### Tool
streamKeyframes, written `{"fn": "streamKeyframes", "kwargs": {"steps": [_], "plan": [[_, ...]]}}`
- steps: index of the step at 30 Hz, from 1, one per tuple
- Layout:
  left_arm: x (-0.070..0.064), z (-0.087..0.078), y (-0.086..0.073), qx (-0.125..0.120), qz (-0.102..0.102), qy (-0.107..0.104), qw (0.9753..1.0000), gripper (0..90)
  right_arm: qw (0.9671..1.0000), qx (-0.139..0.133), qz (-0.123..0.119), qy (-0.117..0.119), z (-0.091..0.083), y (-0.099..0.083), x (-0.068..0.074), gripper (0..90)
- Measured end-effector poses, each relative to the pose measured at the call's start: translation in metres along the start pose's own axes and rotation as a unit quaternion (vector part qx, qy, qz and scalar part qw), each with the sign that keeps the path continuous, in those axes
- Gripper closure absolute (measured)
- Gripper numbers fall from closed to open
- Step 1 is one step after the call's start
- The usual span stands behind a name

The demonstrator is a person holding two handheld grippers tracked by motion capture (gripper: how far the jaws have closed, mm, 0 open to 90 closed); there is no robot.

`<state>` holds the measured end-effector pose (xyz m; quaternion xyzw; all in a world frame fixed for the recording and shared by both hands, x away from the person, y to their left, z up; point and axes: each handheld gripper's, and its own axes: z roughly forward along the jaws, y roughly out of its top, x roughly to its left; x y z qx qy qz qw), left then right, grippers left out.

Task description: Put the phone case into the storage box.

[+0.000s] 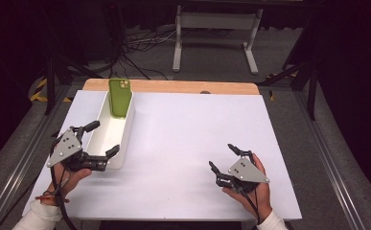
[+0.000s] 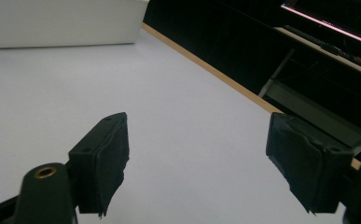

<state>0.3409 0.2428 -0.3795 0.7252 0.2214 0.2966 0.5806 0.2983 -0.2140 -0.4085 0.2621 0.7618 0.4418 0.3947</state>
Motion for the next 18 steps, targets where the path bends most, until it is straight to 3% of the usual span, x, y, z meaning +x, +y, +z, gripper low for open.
{"fn": "streamKeyframes", "kwargs": {"steps": [18], "plan": [[-0.017,-0.005,-0.008,0.005,0.005,-0.017,0.9998,5.0,1.0000,0.001,-0.002,0.009,0.001,0.001,0.005,22.2]]}}
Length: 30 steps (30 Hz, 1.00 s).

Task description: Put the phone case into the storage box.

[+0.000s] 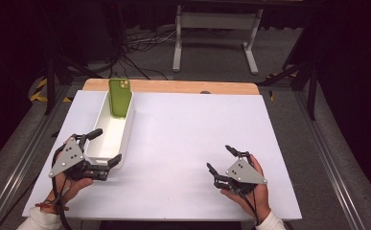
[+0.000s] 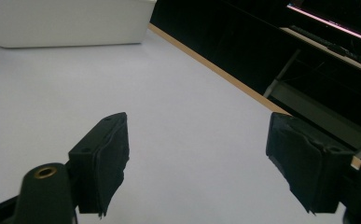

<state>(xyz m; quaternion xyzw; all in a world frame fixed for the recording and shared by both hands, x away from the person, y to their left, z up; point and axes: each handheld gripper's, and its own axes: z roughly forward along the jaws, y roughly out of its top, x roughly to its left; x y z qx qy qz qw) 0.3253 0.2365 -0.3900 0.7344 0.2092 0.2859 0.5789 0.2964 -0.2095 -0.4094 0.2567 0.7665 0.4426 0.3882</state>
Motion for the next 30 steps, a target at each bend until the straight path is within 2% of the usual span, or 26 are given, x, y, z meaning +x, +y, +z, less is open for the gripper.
{"fn": "streamKeyframes", "kwargs": {"steps": [18,26,30], "plan": [[-0.021,0.004,-0.013,0.015,0.002,-0.016,0.9998,4.4,1.0000,-0.003,0.004,0.008,0.001,0.001,0.005,20.9],[-0.026,0.005,-0.021,0.026,-0.006,-0.023,0.9994,4.2,0.9998,-0.004,0.009,0.019,0.002,0.001,0.006,18.3],[-0.030,0.010,-0.025,0.035,-0.006,-0.031,0.9989,4.3,0.9992,-0.017,0.016,0.033,0.002,0.001,0.007,15.0]]}}
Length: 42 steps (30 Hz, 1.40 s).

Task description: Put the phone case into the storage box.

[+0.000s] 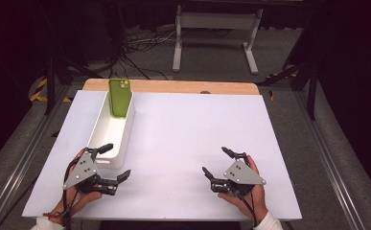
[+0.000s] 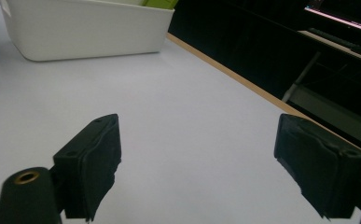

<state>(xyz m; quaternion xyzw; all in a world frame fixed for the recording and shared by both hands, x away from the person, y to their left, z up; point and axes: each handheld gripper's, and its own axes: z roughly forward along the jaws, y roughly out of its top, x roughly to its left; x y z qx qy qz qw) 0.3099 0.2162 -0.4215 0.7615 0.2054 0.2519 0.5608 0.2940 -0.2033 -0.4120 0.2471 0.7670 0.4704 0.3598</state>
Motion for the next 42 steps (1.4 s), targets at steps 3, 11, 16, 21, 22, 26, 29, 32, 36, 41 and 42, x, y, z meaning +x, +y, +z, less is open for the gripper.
{"fn": "streamKeyframes", "kwargs": {"steps": [3,11,16,21,22,26,29,32,36,41,42], "plan": [[-0.002,0.003,-0.002,0.004,0.002,-0.002,1.0000,4.3,1.0000,-0.003,0.003,-0.002,0.000,0.000,0.001,11.9],[-0.005,0.006,-0.004,0.008,0.002,-0.003,1.0000,4.1,0.9998,-0.015,0.016,-0.004,0.000,-0.001,0.000,4.8],[-0.008,0.009,-0.007,0.003,-0.007,-0.009,0.9999,3.4,0.9996,-0.021,0.017,-0.007,0.000,-0.002,0.001,4.0],[-0.012,0.013,-0.010,0.006,-0.008,-0.007,0.9999,3.3,0.9995,-0.023,0.020,-0.005,-0.001,-0.003,0.003,4.2],[-0.013,0.014,-0.011,0.006,-0.009,-0.012,0.9999,3.5,0.9996,-0.020,0.020,-0.004,0.000,-0.004,0.003,4.2],[-0.016,0.019,-0.011,0.017,-0.001,-0.012,0.9998,3.2,0.9997,-0.016,0.016,0.003,0.002,-0.005,0.006,4.3],[-0.017,0.018,-0.011,0.011,0.001,-0.003,0.9999,2.8,0.9998,-0.011,0.015,0.011,0.004,-0.006,0.008,4.3],[-0.015,0.017,-0.011,0.011,-0.004,-0.002,0.9999,2.8,0.9997,-0.011,0.014,0.014,0.004,-0.005,0.009,4.2],[-0.015,0.016,-0.011,0.010,-0.007,-0.005,0.9999,2.8,0.9998,-0.013,0.008,0.010,0.003,-0.003,0.010,4.1],[-0.016,0.019,-0.010,0.012,-0.006,-0.004,0.9999,2.8,0.9997,-0.019,0.011,0.008,0.000,-0.002,0.009,4.0],[-0.016,0.019,-0.010,0.012,-0.007,-0.005,0.9999,2.8,0.9997,-0.019,0.010,0.007,0.000,-0.003,0.008,3.9]]}}
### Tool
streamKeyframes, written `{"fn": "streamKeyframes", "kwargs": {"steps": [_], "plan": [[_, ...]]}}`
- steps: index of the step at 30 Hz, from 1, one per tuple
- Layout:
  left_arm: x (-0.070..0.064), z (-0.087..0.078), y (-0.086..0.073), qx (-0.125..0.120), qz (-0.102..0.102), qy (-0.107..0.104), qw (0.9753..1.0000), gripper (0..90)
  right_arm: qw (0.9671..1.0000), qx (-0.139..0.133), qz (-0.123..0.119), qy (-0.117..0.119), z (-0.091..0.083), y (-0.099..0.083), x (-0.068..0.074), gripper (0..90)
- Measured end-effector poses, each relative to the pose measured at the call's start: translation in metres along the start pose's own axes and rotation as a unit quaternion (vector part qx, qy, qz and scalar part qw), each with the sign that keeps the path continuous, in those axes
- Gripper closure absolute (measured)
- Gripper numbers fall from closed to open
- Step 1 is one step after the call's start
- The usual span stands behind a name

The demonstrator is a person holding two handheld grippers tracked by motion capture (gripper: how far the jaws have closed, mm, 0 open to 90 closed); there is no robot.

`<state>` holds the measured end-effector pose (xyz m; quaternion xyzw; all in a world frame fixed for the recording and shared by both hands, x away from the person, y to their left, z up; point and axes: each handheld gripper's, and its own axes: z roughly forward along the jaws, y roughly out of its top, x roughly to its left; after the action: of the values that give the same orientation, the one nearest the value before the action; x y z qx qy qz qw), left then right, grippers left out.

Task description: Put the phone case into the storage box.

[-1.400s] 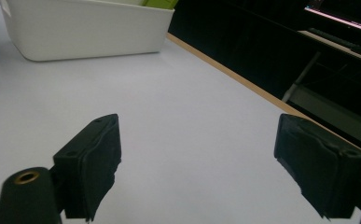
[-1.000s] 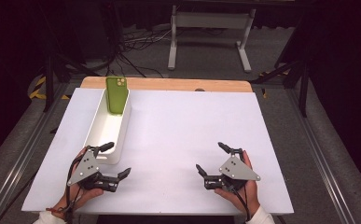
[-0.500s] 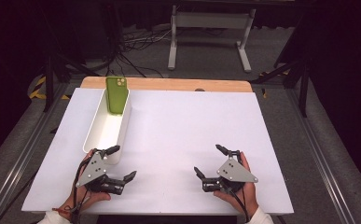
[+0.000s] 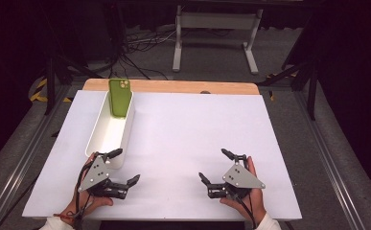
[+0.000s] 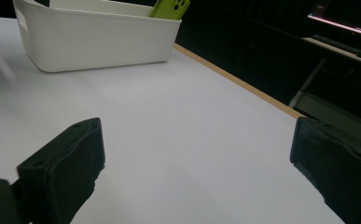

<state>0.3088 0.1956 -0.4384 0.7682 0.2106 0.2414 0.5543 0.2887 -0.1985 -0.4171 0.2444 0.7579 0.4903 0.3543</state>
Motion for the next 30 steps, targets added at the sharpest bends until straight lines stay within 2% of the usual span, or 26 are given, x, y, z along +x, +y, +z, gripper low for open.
{"fn": "streamKeyframes", "kwargs": {"steps": [8,9,12,17,20,23,30], "plan": [[-0.0009,-0.0005,-0.0005,-0.007,-0.004,-0.002,1.0000,4.3,1.0000,0.005,0.003,-0.001,0.0015,-0.0007,0.0008,3.9],[-0.0007,-0.0018,0.0003,-0.009,0.003,-0.002,1.0000,4.3,1.0000,0.007,0.002,-0.001,0.0014,-0.0006,0.0013,3.9],[-0.0016,-0.0027,0.0007,-0.011,0.004,-0.002,0.9999,4.4,1.0000,0.005,0.001,-0.003,0.0006,0.0005,0.0023,4.0],[-0.0012,-0.0013,0.0011,-0.007,0.005,0.003,1.0000,5.6,0.9999,0.010,0.000,0.005,0.0026,0.0002,0.0022,4.2],[-0.0023,0.0001,0.0011,-0.003,-0.002,0.002,1.0000,5.9,0.9998,0.015,-0.009,0.006,0.0035,0.0000,0.0036,4.6],[-0.0023,0.0001,0.0020,-0.006,0.001,0.001,1.0000,6.1,0.9998,0.015,-0.004,0.009,0.0039,-0.0005,0.0036,4.7],[-0.0032,0.0015,0.0029,-0.007,0.007,-0.001,1.0000,6.1,0.9993,0.028,-0.016,0.021,0.0069,-0.0037,0.0063,5.1]]}}
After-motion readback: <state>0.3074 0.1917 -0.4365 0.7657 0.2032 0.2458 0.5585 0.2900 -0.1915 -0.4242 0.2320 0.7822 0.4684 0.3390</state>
